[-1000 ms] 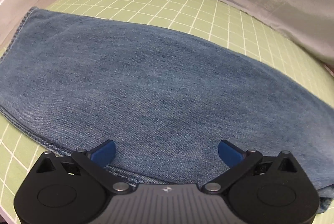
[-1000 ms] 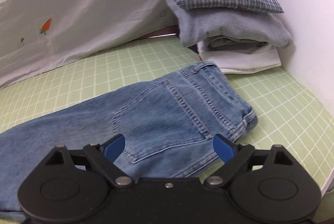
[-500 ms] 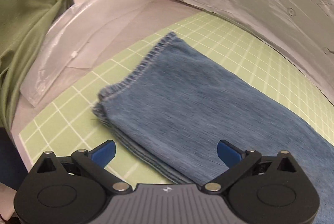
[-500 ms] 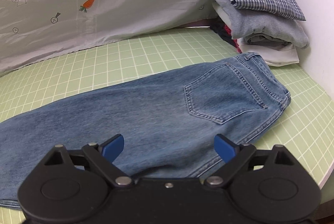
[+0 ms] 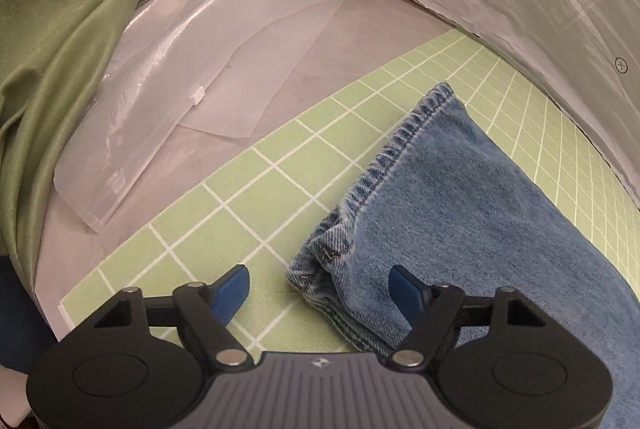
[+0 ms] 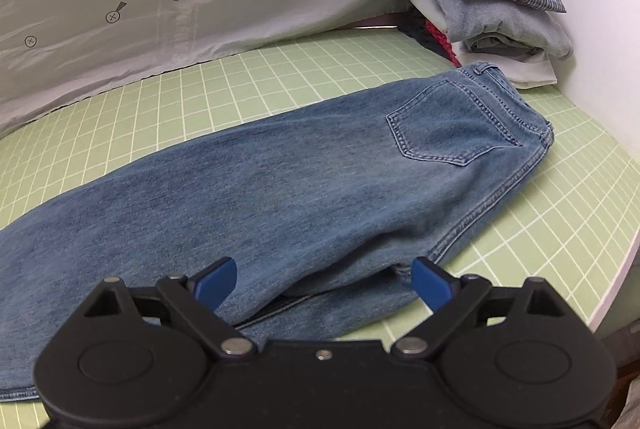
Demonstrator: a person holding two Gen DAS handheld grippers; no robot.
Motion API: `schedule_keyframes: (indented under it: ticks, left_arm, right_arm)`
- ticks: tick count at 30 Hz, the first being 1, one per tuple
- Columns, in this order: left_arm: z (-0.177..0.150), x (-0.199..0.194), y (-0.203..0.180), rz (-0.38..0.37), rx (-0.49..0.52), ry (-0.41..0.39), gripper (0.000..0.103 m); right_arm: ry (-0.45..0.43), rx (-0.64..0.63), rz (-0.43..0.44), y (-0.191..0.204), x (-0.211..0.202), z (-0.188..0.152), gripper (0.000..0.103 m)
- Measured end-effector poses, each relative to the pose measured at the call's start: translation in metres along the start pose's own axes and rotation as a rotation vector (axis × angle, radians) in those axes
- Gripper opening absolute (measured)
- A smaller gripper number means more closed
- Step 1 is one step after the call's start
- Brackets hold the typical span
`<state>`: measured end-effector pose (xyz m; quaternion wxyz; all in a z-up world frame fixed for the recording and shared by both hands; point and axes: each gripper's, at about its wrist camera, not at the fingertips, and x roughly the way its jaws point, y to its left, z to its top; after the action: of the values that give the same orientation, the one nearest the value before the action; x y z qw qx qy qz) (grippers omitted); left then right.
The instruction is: Fold clothes
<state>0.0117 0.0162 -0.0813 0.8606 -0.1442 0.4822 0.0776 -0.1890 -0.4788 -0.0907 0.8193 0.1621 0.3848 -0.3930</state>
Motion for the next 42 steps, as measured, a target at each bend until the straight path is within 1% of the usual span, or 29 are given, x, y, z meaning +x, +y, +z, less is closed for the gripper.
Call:
schedule_keyframes:
  ticks: [1,3,4,5,6,7,9,10,12,14,17,19,21,24,28,30,32,33,34,35,36,38,40,42]
  left_arm:
    - [0.0,0.001,0.0,-0.008,-0.007,0.004,0.061]
    - [0.0,0.002,0.0,-0.021,-0.019,0.004,0.059]
    - [0.001,0.003,0.0,-0.028,-0.015,0.002,0.056]
    - [0.002,0.004,-0.001,-0.03,-0.012,-0.002,0.047]
    - [0.003,0.003,-0.002,-0.027,-0.013,-0.004,0.042]
    - [0.005,0.003,-0.003,-0.024,-0.013,-0.004,0.033]
    - [0.01,0.0,-0.005,-0.025,-0.007,-0.008,0.027]
    - [0.013,-0.004,-0.01,-0.036,0.009,-0.025,0.023]
    - [0.017,-0.014,-0.02,-0.064,0.052,-0.066,0.022]
    - [0.02,-0.027,-0.037,-0.09,0.103,-0.114,0.021]
    - [0.02,-0.044,-0.072,-0.107,0.181,-0.171,0.021]
    - [0.015,-0.055,-0.097,-0.141,0.23,-0.2,0.02]
    - [0.006,-0.064,-0.123,-0.179,0.276,-0.214,0.02]
    - [-0.015,-0.073,-0.161,-0.239,0.344,-0.211,0.02]
    - [-0.061,-0.08,-0.206,-0.313,0.446,-0.161,0.02]
    - [-0.093,-0.078,-0.224,-0.333,0.514,-0.111,0.02]
    - [-0.123,-0.069,-0.234,-0.341,0.568,-0.046,0.02]
    - [-0.138,-0.062,-0.238,-0.325,0.592,-0.008,0.022]
    - [-0.15,-0.055,-0.241,-0.293,0.614,0.013,0.027]
    - [-0.159,-0.052,-0.244,-0.264,0.637,0.024,0.027]
    - [-0.165,-0.051,-0.245,-0.249,0.654,0.016,0.028]
    - [-0.163,-0.056,-0.244,-0.263,0.623,0.009,0.037]
    - [-0.157,-0.06,-0.243,-0.298,0.563,0.018,0.043]
    - [-0.155,-0.065,-0.243,-0.318,0.515,0.01,0.046]
  right_arm:
    - [0.003,0.006,0.0,0.001,-0.001,-0.002,0.095]
    - [0.005,0.01,-0.008,0.001,-0.004,-0.005,0.095]
    - [0.007,0.013,-0.013,0.0,-0.005,-0.007,0.095]
    - [0.009,0.018,-0.018,-0.001,-0.005,-0.008,0.095]
    - [0.011,0.023,-0.023,-0.003,-0.005,-0.009,0.095]
    - [0.013,0.03,-0.026,-0.005,-0.005,-0.01,0.095]
    - [0.015,0.045,-0.032,-0.01,-0.004,-0.01,0.095]
    - [0.015,0.05,-0.033,-0.013,-0.004,-0.01,0.095]
    - [0.014,0.057,-0.03,-0.018,-0.003,-0.008,0.095]
    - [0.011,0.055,-0.025,-0.023,-0.002,-0.005,0.095]
    - [0.008,0.048,-0.017,-0.032,0.0,-0.001,0.095]
    - [0.004,0.057,-0.004,-0.042,0.0,0.001,0.095]
    - [0.002,0.071,0.006,-0.054,0.001,0.004,0.095]
    - [-0.003,0.093,0.021,-0.074,0.002,0.007,0.095]
    - [-0.009,0.111,0.027,-0.101,0.004,0.01,0.095]
    - [-0.007,0.123,0.028,-0.113,0.007,0.012,0.095]
    - [-0.002,0.133,0.031,-0.124,0.012,0.015,0.095]
    - [0.001,0.137,0.033,-0.129,0.014,0.016,0.095]
    - [0.004,0.135,0.037,-0.132,0.016,0.017,0.095]
    - [0.007,0.131,0.041,-0.135,0.018,0.018,0.095]
    - [0.01,0.123,0.047,-0.137,0.019,0.02,0.095]
    - [0.013,0.105,0.055,-0.142,0.022,0.022,0.095]
    - [0.017,0.094,0.06,-0.146,0.024,0.023,0.095]
    - [0.026,0.089,0.064,-0.151,0.028,0.025,0.095]
